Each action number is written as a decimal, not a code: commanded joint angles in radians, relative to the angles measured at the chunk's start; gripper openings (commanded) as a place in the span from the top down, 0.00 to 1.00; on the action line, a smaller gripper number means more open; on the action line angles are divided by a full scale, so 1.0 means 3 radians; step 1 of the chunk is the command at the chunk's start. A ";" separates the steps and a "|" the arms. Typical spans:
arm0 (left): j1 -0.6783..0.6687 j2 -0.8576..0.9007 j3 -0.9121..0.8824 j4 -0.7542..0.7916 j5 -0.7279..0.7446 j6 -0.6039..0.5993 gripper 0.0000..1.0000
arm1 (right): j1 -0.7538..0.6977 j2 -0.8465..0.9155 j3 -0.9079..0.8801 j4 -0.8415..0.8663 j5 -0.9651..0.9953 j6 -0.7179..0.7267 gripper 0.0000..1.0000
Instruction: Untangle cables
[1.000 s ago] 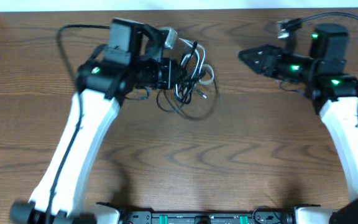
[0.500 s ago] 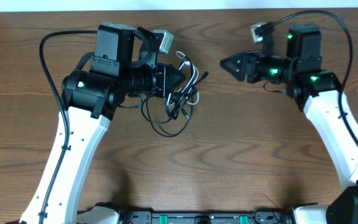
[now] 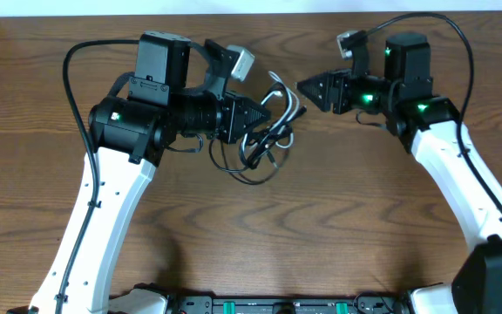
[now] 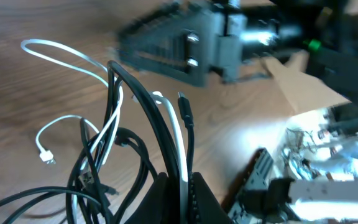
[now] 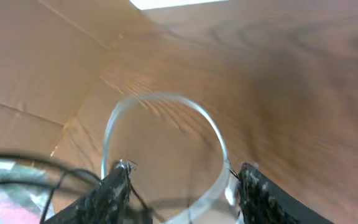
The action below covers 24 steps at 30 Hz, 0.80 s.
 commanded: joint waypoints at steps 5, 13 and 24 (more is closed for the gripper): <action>0.0001 0.0025 0.0029 -0.0407 0.0327 0.0781 0.93 | -0.0066 0.0067 0.0027 0.0141 -0.0423 0.0015 0.44; 0.0001 0.0200 0.0029 -0.0665 0.0484 0.1213 0.93 | -0.0036 0.0079 0.0027 -0.0074 -0.0726 0.0154 0.43; 0.0001 0.0512 0.0029 -0.0668 0.0472 0.1221 0.93 | 0.0078 0.0223 0.0027 -0.0734 -0.0385 0.0315 0.45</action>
